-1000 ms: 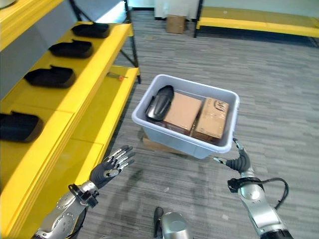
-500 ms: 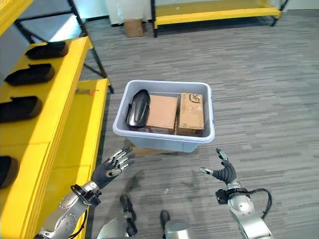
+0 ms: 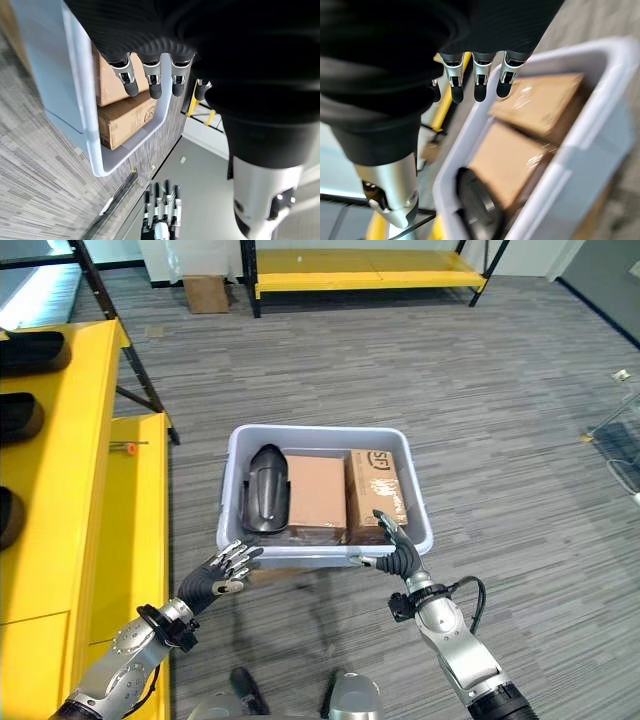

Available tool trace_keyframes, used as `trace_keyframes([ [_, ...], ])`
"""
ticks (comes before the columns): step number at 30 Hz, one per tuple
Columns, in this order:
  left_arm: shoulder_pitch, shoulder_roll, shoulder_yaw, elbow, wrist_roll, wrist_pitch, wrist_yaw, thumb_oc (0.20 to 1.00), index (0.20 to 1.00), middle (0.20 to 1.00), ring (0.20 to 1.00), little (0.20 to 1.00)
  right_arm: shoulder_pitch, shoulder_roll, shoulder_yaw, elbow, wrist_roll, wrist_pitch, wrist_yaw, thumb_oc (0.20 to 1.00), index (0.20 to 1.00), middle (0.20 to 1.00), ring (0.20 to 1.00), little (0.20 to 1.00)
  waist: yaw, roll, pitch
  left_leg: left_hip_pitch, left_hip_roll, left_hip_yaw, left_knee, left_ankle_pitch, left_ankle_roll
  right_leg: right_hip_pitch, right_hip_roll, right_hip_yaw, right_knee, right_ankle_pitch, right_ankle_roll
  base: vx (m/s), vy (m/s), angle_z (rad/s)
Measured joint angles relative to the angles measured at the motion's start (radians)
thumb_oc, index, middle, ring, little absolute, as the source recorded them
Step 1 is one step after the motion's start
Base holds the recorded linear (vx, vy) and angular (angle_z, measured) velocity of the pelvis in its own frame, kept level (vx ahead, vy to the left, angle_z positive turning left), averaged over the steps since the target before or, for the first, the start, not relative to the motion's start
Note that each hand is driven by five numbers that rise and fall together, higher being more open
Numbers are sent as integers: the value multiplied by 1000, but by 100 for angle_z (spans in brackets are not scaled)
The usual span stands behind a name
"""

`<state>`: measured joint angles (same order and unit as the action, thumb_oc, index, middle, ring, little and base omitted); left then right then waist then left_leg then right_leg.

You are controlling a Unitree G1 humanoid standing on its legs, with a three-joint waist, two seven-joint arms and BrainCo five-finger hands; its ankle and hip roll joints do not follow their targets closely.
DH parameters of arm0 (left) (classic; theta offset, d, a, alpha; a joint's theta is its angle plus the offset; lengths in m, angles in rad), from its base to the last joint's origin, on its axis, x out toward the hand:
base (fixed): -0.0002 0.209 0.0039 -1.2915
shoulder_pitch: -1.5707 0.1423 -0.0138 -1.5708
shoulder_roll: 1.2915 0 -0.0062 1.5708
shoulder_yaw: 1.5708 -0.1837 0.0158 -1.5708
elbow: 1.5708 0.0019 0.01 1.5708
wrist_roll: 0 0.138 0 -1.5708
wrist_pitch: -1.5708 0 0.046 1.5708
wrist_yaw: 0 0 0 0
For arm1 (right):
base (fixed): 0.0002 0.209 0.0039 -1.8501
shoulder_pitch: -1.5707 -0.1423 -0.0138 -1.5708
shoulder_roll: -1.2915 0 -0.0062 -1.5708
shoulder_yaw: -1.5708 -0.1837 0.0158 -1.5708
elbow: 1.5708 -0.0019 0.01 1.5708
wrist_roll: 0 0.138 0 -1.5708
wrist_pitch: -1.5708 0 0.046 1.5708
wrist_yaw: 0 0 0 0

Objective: Move parts from the plastic box to the shelf.

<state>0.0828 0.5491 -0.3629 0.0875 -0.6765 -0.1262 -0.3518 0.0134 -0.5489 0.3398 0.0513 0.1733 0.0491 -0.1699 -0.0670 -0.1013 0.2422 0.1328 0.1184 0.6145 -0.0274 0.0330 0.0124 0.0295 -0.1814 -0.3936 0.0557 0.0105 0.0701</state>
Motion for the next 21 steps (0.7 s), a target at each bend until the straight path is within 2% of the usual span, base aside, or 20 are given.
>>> trace_keyframes([
  [1, 1, 0, -8, -2, 0, 0, 1, 1000, 1000, 1000, 1000, 1000, -9, -1, 2, 16, 0, 0, -10, 1000, 1000, 1000, 1000, 1000, 1, 16, 1, 5, 14, 1, -2, 1, -12, 6, 16, 9, -9, 4, 1, 111, -165, -27],
  [2, -1, -4, -14, -5, 1, 0, 1, 1000, 1000, 1000, 1000, 1000, -21, -8, 1, 17, -1, 0, -14, 1000, 1000, 1000, 1000, 1000, -5, 46, 11, 8, 31, -4, -11, -9, -34, 6, 32, 17, -11, 4, 0, 152, -249, -21],
  [3, -8, -24, -21, -4, 2, 1, 2, 1000, 1000, 1000, 1000, 1000, -34, -18, -5, 19, -1, 1, -19, 1000, 1000, 1000, 1000, 1000, -28, 93, 23, 16, 48, -36, -31, -24, -65, -5, 50, 19, 22, -1, 7, 97, -154, 2],
  [4, -14, -39, -28, -5, 3, 2, 1, 1000, 1000, 1000, 1000, 1000, -33, -16, -13, 20, -1, 3, -24, 1000, 1000, 1000, 1000, 1000, -44, 118, 30, 20, 50, -49, -48, -13, -68, -5, 49, 21, 37, -5, 11, 163, -278, 19],
  [5, -27, -64, -32, -4, 5, 3, 3, 1000, 1000, 1000, 1000, 1000, -34, -25, -19, 23, -2, 6, -25, 1000, 1000, 1000, 1000, 1000, -61, 157, 41, 35, 58, -69, -64, -10, -63, -36, 46, 30, 120, -18, 28, 97, -176, 44],
  [6, -30, -73, -45, -12, 5, 3, 3, 1000, 1000, 1000, 1000, 1000, -20, -25, -22, 22, -2, 10, -28, 1000, 1000, 1000, 1000, 1000, -83, 170, 39, 23, 65, -86, -55, -4, -58, -47, 35, 29, 163, -30, 37, 196, -367, 41],
  [7, -33, -78, -44, -22, 15, 4, 1, 1000, 1000, 1000, 1000, 1000, -16, -26, -22, 23, -4, 13, -27, 1000, 1000, 1000, 1000, 1000, -82, 182, 41, 30, 71, -103, -58, -10, -62, -73, 21, 34, 218, -70, 68, 198, -367, 45],
  [8, -39, -79, -38, -25, 25, 4, 2, 1000, 1000, 1000, 1000, 1000, -6, -21, -16, 21, -14, 20, -23, 1000, 1000, 1000, 1000, 1000, -72, 176, 35, 22, 71, -110, -45, -17, -64, -87, -21, 33, 223, -93, 78, 310, -582, 12],
  [9, -40, -84, -26, -15, 34, 6, 3, 1000, 1000, 1000, 1000, 1000, -5, -17, -11, 29, -29, 23, -14, 1000, 1000, 1000, 1000, 1000, -55, 174, 36, 23, 72, -109, -37, -22, -70, -106, -87, 35, 227, -88, 91, 256, -469, 13],
  [10, -26, -68, -14, -28, 34, 10, 2, 1000, 1000, 1000, 1000, 1000, 3, -11, 1, 23, -41, 35, -5, 1000, 1000, 1000, 1000, 1000, -46, 168, 30, 2, 83, -132, -15, -24, -90, -104, -137, 73, 164, -67, 113, 273, -489, 39],
  [11, -15, -37, -10, -51, 33, 11, 0, 1000, 1000, 1000, 1000, 1000, 29, -7, 12, -3, -41, 43, 5, 1000, 1000, 1000, 1000, 1000, -47, 145, 21, -23, 104, -168, 19, -25, -105, -83, -160, 106, 74, -48, 123, 197, -336, 67],
  [12, -3, -4, -5, -62, 33, 12, -2, 1000, 1000, 1000, 1000, 1000, 53, -5, 21, -32, -42, 44, 10, 1000, 1000, 1000, 1000, 1000, -34, 116, 11, -39, 113, -193, 35, -12, -129, -45, -158, 112, -8, -21, 119, 246, -420, 88],
  [13, 10, 3, 9, -54, 32, 18, -9, 1000, 1000, 1000, 1000, 1000, 56, -8, 32, -34, -42, 45, 13, 1000, 1000, 1000, 1000, 1000, -36, 104, 13, -34, 135, -216, 36, 7, -162, -4, -129, 113, -40, 69, 132, 303, -515, 57],
  [14, 55, -29, -5, -67, 30, 34, -17, 1000, 1000, 1000, 1000, 1000, 49, -23, 23, -24, -42, 55, 13, 1000, 1000, 1000, 1000, 1000, -29, 141, 9, -28, 198, -179, 41, 42, -122, 14, -56, 92, -39, 43, 97, 386, -670, 39],
  [15, 68, -46, -21, -68, 30, 39, -23, 1000, 1000, 1000, 1000, 1000, 37, -32, 21, -14, -41, 59, 15, 1000, 1000, 1000, 1000, 1000, -33, 145, 7, -28, 220, -156, 56, 70, -86, 28, -35, 77, -38, 24, 84, 340, -613, 8],
  [16, 69, -63, -29, -68, 30, 46, -24, 1000, 1000, 1000, 1000, 1000, 28, -50, 21, -14, -41, 64, 23, 1000, 1000, 1000, 1000, 1000, -33, 146, 6, -26, 234, -153, 74, 92, -71, 39, -21, 75, -37, 12, 73, 260, -502, 6],
  [18, 59, -86, -34, -67, 27, 50, -27, 1000, 1000, 1000, 1000, 1000, 15, -59, 4, 7, -41, 73, 49, 1000, 1000, 1000, 1000, 1000, -36, 129, -1, -41, 253, -162, 128, 151, -75, 48, -19, 68, -8, -28, 57, 185, -362, 3],
  [21, 44, -85, -28, -65, 18, 50, -8, 1000, 1000, 1000, 1000, 1000, 6, -59, 7, 11, -42, 78, 83, 1000, 1000, 1000, 1000, 1000, -35, 103, -17, -53, 266, -162, 140, 275, -86, 46, -16, 61, 41, -70, 32, 152, -335, 9],
])
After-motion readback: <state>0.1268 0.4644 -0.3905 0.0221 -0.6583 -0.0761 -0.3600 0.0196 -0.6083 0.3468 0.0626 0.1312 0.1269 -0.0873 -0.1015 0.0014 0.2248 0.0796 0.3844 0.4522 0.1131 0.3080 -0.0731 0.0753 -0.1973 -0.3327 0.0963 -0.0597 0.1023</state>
